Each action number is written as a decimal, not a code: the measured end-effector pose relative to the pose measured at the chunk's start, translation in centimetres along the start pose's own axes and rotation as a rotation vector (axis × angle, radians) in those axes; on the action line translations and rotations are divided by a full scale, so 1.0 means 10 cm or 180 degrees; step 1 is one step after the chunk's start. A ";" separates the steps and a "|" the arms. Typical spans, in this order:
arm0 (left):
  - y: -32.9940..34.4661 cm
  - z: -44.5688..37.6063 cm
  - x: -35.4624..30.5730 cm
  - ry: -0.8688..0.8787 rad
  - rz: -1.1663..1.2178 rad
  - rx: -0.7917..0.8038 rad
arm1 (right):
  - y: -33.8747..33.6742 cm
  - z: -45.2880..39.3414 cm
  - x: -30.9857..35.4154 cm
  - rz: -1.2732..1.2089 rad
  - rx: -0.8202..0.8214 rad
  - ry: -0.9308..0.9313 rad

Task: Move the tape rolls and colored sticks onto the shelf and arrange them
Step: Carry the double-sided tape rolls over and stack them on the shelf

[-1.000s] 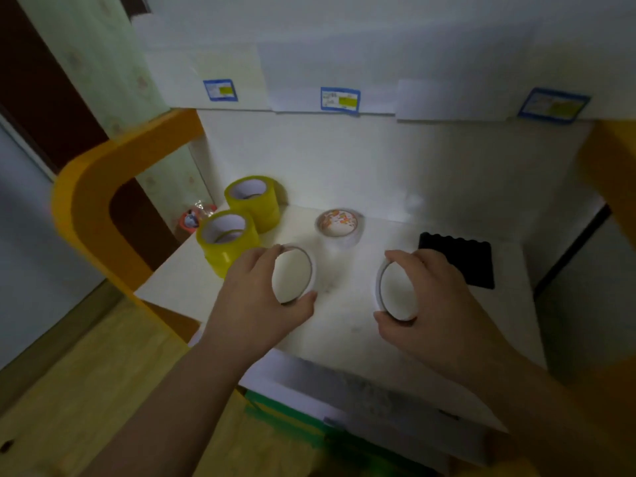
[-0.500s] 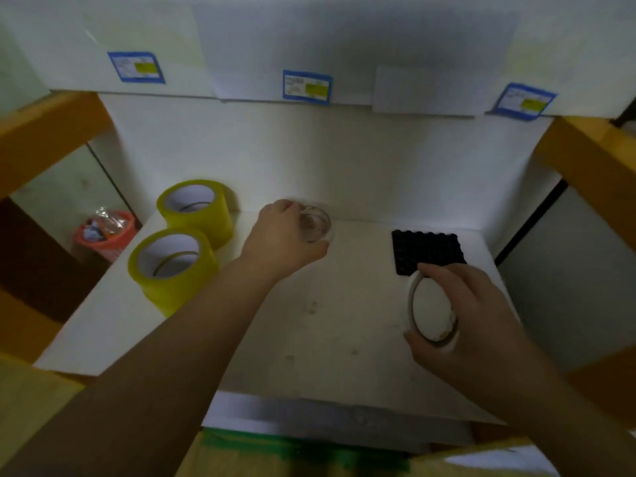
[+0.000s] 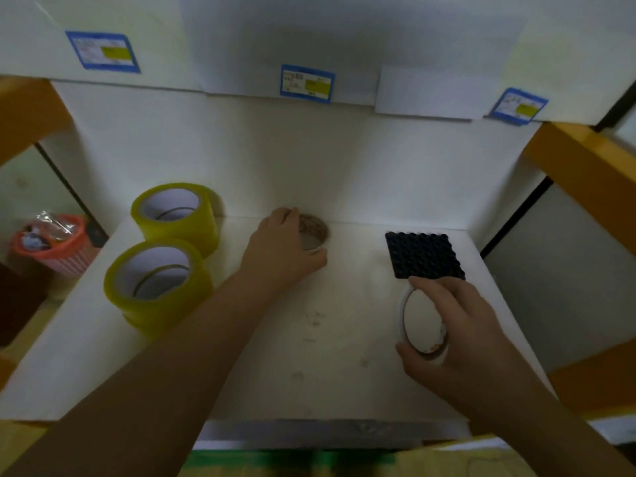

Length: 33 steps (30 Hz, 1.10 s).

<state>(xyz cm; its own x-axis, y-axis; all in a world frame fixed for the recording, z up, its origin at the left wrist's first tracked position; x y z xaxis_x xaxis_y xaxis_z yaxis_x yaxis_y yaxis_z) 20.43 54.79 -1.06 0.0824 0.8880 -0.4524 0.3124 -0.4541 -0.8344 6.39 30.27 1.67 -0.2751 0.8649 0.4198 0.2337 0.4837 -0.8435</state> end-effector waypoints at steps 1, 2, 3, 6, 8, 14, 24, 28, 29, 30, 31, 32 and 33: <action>0.00 0.00 0.01 0.0011 0.0044 -0.0040 | 0.01 -0.02 0.02 0.0004 0.0007 -0.0012; 0.00 0.01 0.01 0.0011 0.0104 -0.0062 | 0.03 -0.04 0.05 -0.0006 0.0019 -0.0020; 0.00 0.02 0.01 -0.0002 0.0165 -0.0064 | 0.05 -0.06 0.08 -0.0010 0.0032 -0.0027; -0.02 0.13 0.03 -0.0109 0.0264 -0.0053 | 0.11 -0.18 0.17 0.0042 0.0057 -0.0067; -0.02 0.29 0.05 -0.0175 0.0295 -0.0090 | 0.14 -0.32 0.23 0.0023 0.0036 -0.0085; -0.05 0.70 0.13 -0.0062 0.0142 -0.0252 | 0.29 -0.80 0.52 -0.0129 0.0165 -0.0122; -0.24 1.04 0.09 0.0178 0.0100 0.0047 | 0.87 -1.65 0.92 -0.0142 0.0797 -0.0407; -0.28 1.13 0.06 0.0253 0.0080 0.0033 | 1.04 -1.81 0.97 0.0077 0.0964 -0.0495; -0.27 1.14 0.07 0.0276 0.0030 0.0050 | 1.08 -1.82 0.96 0.0096 0.1017 -0.0470; -0.27 1.15 0.09 0.0309 -0.0034 0.0046 | 1.12 -1.81 0.94 0.0092 0.1064 -0.0431; -0.27 1.15 0.10 0.0359 -0.0102 0.0029 | 1.15 -1.80 0.92 0.0059 0.1089 -0.0384; -0.29 1.15 0.11 0.0408 -0.0157 0.0018 | 1.17 -1.79 0.89 0.0012 0.1091 -0.0341; -0.29 1.15 0.12 0.0447 -0.0198 0.0016 | 1.18 -1.78 0.87 -0.0035 0.1083 -0.0304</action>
<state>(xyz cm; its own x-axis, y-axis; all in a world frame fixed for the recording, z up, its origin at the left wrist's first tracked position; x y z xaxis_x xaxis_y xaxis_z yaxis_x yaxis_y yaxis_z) 8.75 56.38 -2.76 0.1947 0.9157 -0.3515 0.3164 -0.3979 -0.8611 23.41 45.89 1.32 -0.3657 0.8357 0.4097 -0.0894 0.4067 -0.9092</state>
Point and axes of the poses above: each hand's wrist, its own z-axis away from the middle knuckle, its own y-axis out of the palm, x = y × z, the point moved 7 cm from there along -z, towards the middle knuckle, and after that the axes turned 10 degrees about -x, right-handed, at the moved point
